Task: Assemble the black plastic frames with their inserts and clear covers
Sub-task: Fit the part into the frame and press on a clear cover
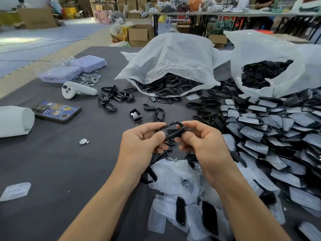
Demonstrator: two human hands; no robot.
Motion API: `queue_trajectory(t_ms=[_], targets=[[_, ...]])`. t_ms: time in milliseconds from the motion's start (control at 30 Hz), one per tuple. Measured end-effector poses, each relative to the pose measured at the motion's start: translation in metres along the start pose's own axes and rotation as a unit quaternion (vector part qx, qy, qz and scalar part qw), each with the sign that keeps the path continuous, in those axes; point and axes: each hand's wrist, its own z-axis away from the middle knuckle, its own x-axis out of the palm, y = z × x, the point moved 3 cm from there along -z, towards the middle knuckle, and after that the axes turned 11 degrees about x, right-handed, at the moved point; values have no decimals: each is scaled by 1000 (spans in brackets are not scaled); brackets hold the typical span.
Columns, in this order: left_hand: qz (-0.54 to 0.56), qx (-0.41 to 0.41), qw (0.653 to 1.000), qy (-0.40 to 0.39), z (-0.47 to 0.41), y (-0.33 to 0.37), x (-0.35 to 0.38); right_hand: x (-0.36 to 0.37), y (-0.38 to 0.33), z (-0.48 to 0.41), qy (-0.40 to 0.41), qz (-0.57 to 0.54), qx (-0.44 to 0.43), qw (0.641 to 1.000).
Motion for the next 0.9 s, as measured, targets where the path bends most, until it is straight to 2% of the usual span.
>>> queue_trajectory(t_ms=[133, 233, 400, 500, 633, 700, 900], targets=[[-25, -18, 1000, 1, 0, -4, 0, 1, 0, 0, -19, -16, 27, 999], [-13, -34, 999, 13, 3, -8, 5, 1, 1, 0, -19, 16, 42, 999], [25, -38, 999, 29, 6, -8, 13, -1, 0, 1, 64, 138, -5, 988], [46, -50, 997, 34, 6, -7, 14, -6, -1, 1, 122, 65, 13, 990], [-20, -50, 999, -9, 9, -11, 15, 2, 4, 2, 46, -167, 106, 979], [-45, -48, 998, -23, 10, -13, 15, 4, 4, 2, 29, -188, 108, 976], [-12, -58, 993, -100, 10, -3, 19, 3, 1, 4, 14, -192, 127, 973]])
